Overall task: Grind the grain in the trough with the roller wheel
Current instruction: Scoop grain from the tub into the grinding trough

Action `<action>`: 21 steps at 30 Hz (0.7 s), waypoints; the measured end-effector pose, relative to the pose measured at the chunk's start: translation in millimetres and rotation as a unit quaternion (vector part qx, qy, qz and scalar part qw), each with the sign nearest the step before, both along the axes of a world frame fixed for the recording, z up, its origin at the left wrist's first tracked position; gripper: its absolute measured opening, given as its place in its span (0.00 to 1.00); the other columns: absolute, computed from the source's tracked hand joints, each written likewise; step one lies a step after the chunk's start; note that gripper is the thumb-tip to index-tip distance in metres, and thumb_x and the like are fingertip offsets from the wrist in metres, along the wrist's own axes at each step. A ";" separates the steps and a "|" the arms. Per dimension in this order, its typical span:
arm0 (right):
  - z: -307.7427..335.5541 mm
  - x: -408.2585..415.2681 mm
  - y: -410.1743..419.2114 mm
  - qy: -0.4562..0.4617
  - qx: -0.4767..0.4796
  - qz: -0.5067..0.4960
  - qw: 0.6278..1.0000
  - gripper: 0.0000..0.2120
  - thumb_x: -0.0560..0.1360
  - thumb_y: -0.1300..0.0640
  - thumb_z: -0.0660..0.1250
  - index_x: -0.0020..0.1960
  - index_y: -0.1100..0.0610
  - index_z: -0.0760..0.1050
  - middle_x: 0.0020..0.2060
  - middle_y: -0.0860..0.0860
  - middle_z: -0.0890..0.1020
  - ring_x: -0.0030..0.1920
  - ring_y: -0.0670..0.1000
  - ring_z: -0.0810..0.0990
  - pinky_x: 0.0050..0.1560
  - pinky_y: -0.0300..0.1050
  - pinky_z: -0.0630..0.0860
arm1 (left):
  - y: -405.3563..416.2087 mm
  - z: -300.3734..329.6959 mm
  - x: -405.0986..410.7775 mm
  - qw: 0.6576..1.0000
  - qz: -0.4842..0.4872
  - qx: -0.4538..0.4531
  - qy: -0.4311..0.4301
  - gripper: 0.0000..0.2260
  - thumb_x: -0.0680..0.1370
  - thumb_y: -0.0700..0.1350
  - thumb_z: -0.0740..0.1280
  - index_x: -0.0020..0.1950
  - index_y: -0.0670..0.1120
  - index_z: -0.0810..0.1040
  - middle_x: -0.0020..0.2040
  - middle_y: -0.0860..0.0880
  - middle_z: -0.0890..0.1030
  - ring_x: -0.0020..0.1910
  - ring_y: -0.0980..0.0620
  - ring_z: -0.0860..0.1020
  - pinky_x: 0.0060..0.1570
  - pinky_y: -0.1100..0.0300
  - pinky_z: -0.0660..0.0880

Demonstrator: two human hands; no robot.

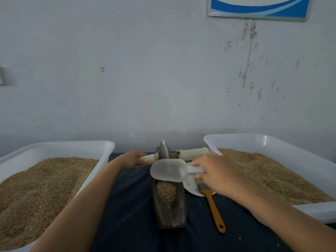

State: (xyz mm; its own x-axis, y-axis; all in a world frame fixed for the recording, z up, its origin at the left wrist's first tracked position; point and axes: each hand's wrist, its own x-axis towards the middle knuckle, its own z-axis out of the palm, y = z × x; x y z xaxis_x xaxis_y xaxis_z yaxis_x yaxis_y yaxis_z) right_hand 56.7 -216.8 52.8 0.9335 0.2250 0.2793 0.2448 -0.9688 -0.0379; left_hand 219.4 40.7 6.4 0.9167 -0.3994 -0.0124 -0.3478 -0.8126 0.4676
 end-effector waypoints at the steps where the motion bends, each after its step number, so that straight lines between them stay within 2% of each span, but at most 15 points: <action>1: 1.3 2.7 -2.7 0.040 0.058 -0.006 0.998 0.09 0.77 0.53 0.66 0.58 0.48 0.78 0.37 0.42 0.77 0.35 0.42 0.76 0.34 0.37 0.68 | 0.6 -1.0 0.1 1.000 -0.001 -0.003 -0.001 0.13 0.81 0.47 0.62 0.64 0.46 0.75 0.59 0.46 0.78 0.58 0.47 0.75 0.63 0.49 0.68; 3: 5.0 10.5 -8.0 0.105 0.163 -0.012 0.981 0.06 0.78 0.52 0.66 0.53 0.51 0.78 0.36 0.45 0.78 0.33 0.43 0.77 0.32 0.36 0.71 | 1.7 -2.8 0.6 1.000 0.000 0.001 -0.005 0.14 0.81 0.47 0.61 0.66 0.47 0.74 0.60 0.46 0.78 0.59 0.47 0.75 0.63 0.48 0.68; 5: 9.9 19.2 -16.0 0.140 0.287 -0.030 0.947 0.04 0.80 0.54 0.63 0.51 0.54 0.74 0.38 0.51 0.79 0.32 0.46 0.78 0.31 0.38 0.74 | 1.7 -4.4 0.7 1.000 0.006 0.008 -0.010 0.14 0.81 0.46 0.61 0.65 0.46 0.74 0.59 0.45 0.78 0.58 0.46 0.75 0.63 0.47 0.68; 7: 12.2 31.6 -28.1 0.124 0.369 -0.066 0.919 0.06 0.81 0.56 0.61 0.54 0.58 0.72 0.37 0.54 0.79 0.30 0.48 0.78 0.28 0.38 0.74 | 1.2 -6.6 0.8 1.000 0.011 0.013 -0.012 0.12 0.81 0.48 0.61 0.62 0.47 0.75 0.57 0.45 0.78 0.56 0.46 0.76 0.62 0.47 0.69; 10: 6.5 52.7 -47.2 0.072 0.423 -0.153 0.890 0.10 0.81 0.56 0.60 0.55 0.64 0.71 0.34 0.56 0.77 0.28 0.51 0.78 0.25 0.41 0.73 | 1.8 -9.7 -1.2 0.999 0.026 0.025 -0.016 0.12 0.81 0.51 0.60 0.62 0.50 0.74 0.57 0.48 0.78 0.54 0.49 0.75 0.60 0.49 0.69; 12: -2.2 65.9 -58.8 0.046 0.426 -0.207 0.879 0.11 0.81 0.56 0.60 0.50 0.65 0.70 0.33 0.56 0.77 0.27 0.52 0.78 0.25 0.42 0.74 | 2.7 -11.1 -1.7 0.999 0.036 0.029 -0.020 0.12 0.81 0.52 0.60 0.63 0.52 0.73 0.57 0.49 0.78 0.55 0.50 0.75 0.61 0.48 0.69; 15: -14.0 82.3 -78.8 0.004 0.366 -0.254 0.896 0.13 0.81 0.56 0.59 0.40 0.62 0.69 0.30 0.55 0.78 0.22 0.49 0.76 0.21 0.37 0.70 | 2.3 -11.8 -2.3 0.998 0.040 0.033 -0.022 0.14 0.80 0.54 0.59 0.65 0.53 0.72 0.59 0.49 0.77 0.56 0.50 0.75 0.61 0.48 0.69; 19: -22.3 93.7 -98.8 0.026 0.265 -0.289 0.920 0.09 0.78 0.60 0.57 0.41 0.60 0.72 0.33 0.54 0.78 0.31 0.52 0.77 0.28 0.40 0.68 | 0.4 -12.1 -4.9 0.998 0.042 0.046 -0.031 0.15 0.81 0.54 0.58 0.67 0.54 0.71 0.61 0.50 0.76 0.58 0.50 0.74 0.62 0.49 0.68; 21: -29.4 97.4 -101.5 0.057 0.231 -0.299 0.924 0.10 0.79 0.59 0.56 0.49 0.61 0.75 0.37 0.54 0.78 0.36 0.53 0.77 0.30 0.41 0.68 | -1.6 -11.7 -9.6 0.993 0.051 0.088 -0.063 0.16 0.81 0.56 0.56 0.68 0.56 0.68 0.62 0.51 0.76 0.59 0.50 0.74 0.59 0.53 0.68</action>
State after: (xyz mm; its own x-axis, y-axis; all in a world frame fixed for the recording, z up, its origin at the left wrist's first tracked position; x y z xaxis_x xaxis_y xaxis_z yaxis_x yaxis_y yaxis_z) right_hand 154.1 -318.3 23.3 0.8815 -0.4597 0.1079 -0.3610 -0.8034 -0.4736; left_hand 209.9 39.1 -5.4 0.9511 -0.3059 0.0433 -0.3058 -0.9119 0.2736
